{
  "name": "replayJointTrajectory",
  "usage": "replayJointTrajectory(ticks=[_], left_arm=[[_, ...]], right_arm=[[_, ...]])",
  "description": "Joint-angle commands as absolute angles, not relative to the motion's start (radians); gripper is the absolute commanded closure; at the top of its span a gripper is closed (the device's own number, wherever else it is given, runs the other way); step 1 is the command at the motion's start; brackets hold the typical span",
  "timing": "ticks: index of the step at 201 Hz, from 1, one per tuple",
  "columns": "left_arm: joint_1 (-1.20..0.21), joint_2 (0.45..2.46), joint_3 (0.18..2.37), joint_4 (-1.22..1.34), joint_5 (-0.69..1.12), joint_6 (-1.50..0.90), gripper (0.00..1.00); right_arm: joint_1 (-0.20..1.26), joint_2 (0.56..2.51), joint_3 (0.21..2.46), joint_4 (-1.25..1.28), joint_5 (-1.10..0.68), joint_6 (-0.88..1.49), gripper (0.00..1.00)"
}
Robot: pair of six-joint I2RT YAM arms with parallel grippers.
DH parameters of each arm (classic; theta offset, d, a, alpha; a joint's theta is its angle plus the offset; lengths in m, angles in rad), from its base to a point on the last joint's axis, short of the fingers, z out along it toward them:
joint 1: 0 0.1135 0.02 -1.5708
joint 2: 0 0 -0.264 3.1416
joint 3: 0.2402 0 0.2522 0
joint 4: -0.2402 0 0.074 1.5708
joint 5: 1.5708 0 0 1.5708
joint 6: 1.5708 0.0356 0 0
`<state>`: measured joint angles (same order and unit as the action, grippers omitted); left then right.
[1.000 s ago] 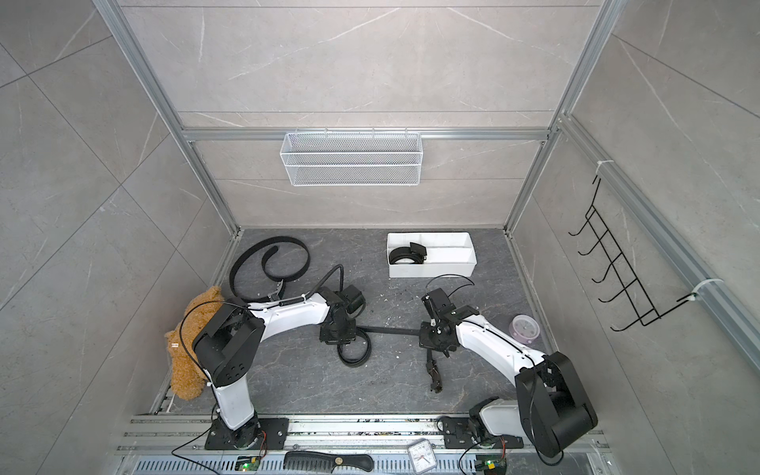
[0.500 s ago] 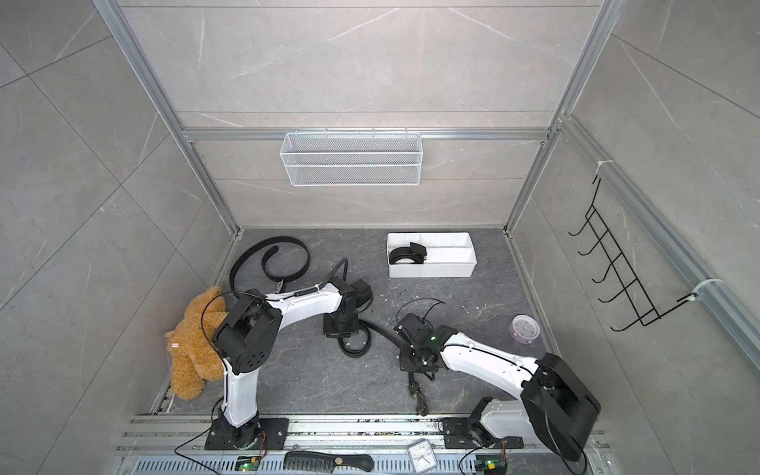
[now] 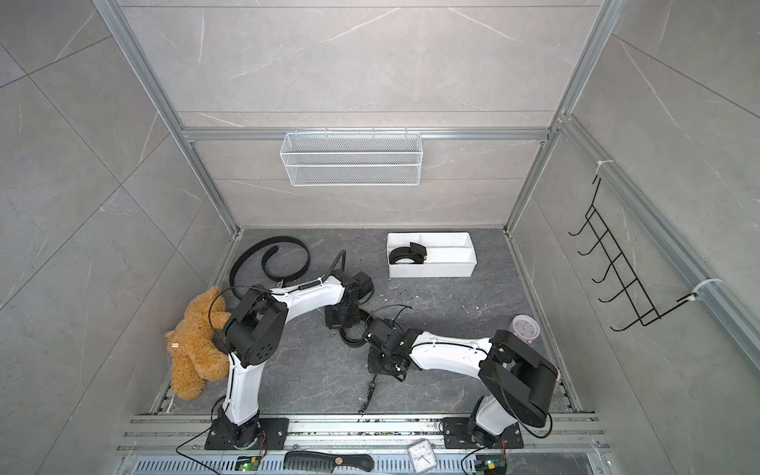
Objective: Place the belts into the storage roll
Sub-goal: Roll the belt at the center of the board.
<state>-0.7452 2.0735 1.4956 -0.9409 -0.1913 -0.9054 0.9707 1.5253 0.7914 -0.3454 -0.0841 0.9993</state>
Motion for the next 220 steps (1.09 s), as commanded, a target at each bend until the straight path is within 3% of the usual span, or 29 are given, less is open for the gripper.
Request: replayJointTrajectory(ticks=[1,54,85,127,169,220], left_arm=[[-0.742,2.116,1.471,-0.748,-0.123,-0.909,1.0],[-0.757,2.144,1.478,-0.707,-0.071,-0.874,1.0],[-0.784,2.17,1.522,-0.705,-0.047,-0.876,1.0],[-0.792,2.212,1.569,-0.725,-0.036,-0.868,1.0],[-0.793,2.267,1.651,-0.784,-0.013,-0.851,1.0],[-0.798,2.297,1.694,-0.787,0.002,-0.866,1.0]], right_arm=[[0.951,1.453,0.777,-0.399,-0.101,0.964,0.52],[0.8,1.321,0.755,-0.541,-0.039,0.84,0.5],[0.675,1.387,0.762,-0.502,-0.056,0.744,0.53],[0.573,1.477,0.757,-0.448,0.051,0.664,0.62],[0.555,1.6,0.815,-0.419,-0.01,0.586,0.69],[0.6,1.571,0.764,-0.321,-0.151,0.641,0.7]])
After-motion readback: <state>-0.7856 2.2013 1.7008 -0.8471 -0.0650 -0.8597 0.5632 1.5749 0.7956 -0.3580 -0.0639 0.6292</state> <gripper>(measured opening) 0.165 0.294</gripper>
